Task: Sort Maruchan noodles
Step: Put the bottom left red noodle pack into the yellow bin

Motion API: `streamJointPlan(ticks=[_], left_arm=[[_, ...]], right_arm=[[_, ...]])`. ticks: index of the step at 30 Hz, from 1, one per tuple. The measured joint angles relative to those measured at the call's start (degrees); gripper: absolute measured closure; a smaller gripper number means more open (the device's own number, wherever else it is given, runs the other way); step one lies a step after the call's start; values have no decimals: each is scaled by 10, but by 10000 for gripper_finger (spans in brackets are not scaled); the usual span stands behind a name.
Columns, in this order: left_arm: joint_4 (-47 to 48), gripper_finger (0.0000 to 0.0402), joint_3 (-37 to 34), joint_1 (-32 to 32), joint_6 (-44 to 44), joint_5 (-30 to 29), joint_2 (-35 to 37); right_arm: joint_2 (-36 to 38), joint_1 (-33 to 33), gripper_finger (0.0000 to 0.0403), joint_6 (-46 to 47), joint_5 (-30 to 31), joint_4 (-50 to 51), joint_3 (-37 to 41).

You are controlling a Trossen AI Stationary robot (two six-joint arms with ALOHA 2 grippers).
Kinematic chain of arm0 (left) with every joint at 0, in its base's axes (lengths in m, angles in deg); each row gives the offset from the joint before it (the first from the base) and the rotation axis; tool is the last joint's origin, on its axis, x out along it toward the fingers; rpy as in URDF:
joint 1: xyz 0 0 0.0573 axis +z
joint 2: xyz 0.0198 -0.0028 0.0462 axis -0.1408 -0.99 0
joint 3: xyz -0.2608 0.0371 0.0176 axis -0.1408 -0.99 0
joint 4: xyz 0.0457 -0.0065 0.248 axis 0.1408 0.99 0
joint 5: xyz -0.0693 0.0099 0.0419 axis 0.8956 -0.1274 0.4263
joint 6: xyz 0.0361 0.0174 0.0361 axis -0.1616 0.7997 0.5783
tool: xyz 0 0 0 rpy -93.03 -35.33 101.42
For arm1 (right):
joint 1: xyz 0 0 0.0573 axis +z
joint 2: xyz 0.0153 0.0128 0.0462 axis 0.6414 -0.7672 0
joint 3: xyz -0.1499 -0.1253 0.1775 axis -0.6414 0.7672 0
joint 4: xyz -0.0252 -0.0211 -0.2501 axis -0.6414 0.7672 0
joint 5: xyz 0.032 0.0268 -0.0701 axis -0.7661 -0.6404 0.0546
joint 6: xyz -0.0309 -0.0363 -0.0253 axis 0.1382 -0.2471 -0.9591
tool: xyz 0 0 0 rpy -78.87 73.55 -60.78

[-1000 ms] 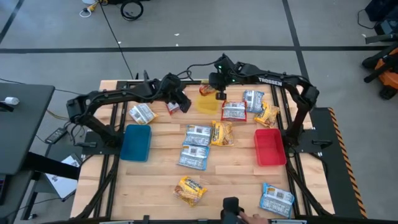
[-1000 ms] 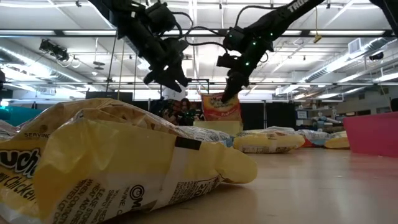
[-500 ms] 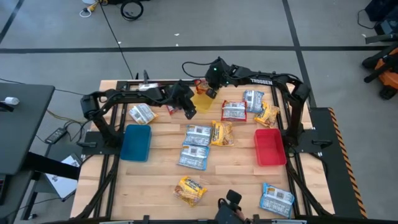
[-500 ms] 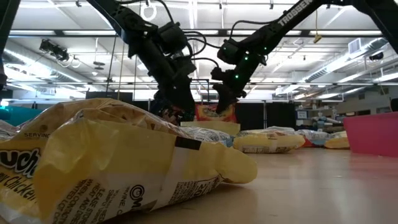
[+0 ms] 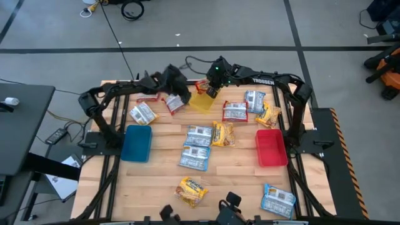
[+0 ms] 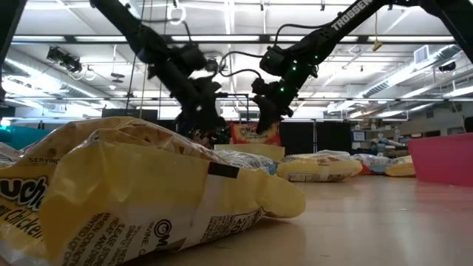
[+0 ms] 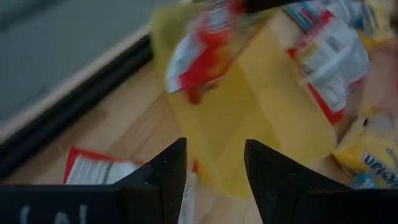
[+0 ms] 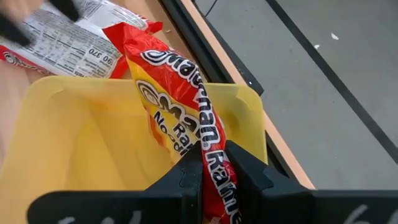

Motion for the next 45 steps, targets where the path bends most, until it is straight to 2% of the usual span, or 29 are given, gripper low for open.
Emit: streamJointPlan(ticks=[4, 11, 16, 22, 27, 31, 37, 45], left_arm=[[-7, 237, 0, 27, -40, 49, -30], [-5, 237, 0, -6, -40, 52, -69], [-9, 237, 0, -36, -40, 48, -72], [-34, 237, 0, -66, -47, 49, -75], [-68, 237, 0, -77, -81, 55, -75], [-72, 237, 0, -69, -94, 57, -75], [-62, 237, -1, -33, -96, 68, -53], [-60, 237, 0, 16, -86, 59, 1]], right_arm=[[-2, 0, 345, -3, -3, 0, 0], [-24, 1, 345, -4, 4, -8, 2], [-25, -4, 345, 3, 59, -21, 1], [-25, -11, 345, 46, 67, -19, -1], [-25, -9, 345, 53, 109, -21, -1], [-25, -8, 345, 72, 134, -18, -1], [-25, -7, 344, 82, 133, -17, -1], [-30, -7, 318, 74, 85, -36, -1]])
